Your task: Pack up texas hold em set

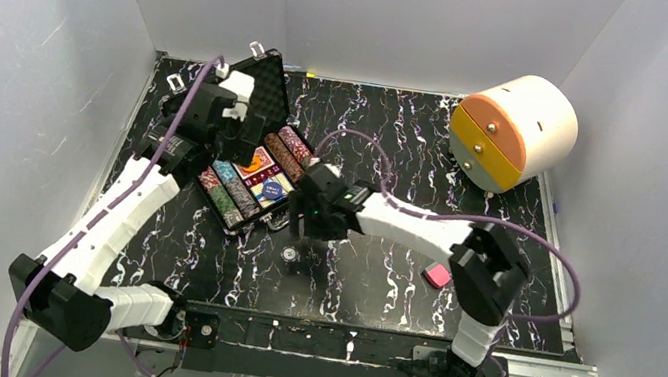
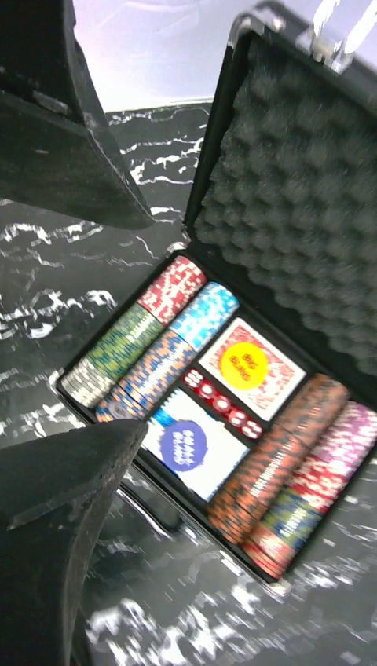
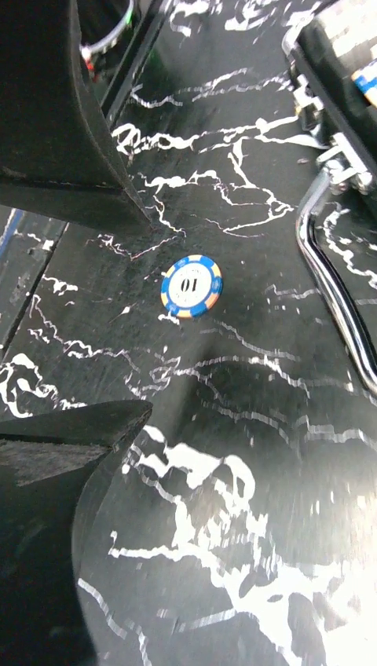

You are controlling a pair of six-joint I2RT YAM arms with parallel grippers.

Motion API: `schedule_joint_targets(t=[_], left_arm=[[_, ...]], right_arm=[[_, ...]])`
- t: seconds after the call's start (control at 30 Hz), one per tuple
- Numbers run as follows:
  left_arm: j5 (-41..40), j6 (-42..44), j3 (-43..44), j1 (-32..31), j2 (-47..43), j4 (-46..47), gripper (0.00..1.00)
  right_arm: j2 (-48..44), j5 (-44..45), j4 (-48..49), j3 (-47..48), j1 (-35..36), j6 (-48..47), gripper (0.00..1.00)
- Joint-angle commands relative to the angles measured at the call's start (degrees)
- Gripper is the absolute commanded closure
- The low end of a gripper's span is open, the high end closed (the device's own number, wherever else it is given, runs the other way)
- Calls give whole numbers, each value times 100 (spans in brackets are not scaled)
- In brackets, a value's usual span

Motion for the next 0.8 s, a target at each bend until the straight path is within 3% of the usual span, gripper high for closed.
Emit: schedule_joint_targets(t=[0.0,0.27,0.43,0.77], left_arm=[[-292,-1038,591,23,-169,46,3],[515,-1216,409,24,-715,535,2],[597,-1227,303,24,-828,636,2],[440,-1136,3,24,-1208,1064,2]], right_arm=[[616,595,-657,704,430,-330,16],[1509,827,-1088,1494,825,-637,17],[1991,1272,-1488,1943,1022,-740,19],[2281,1227,-1330,1879,1028,-756,41]])
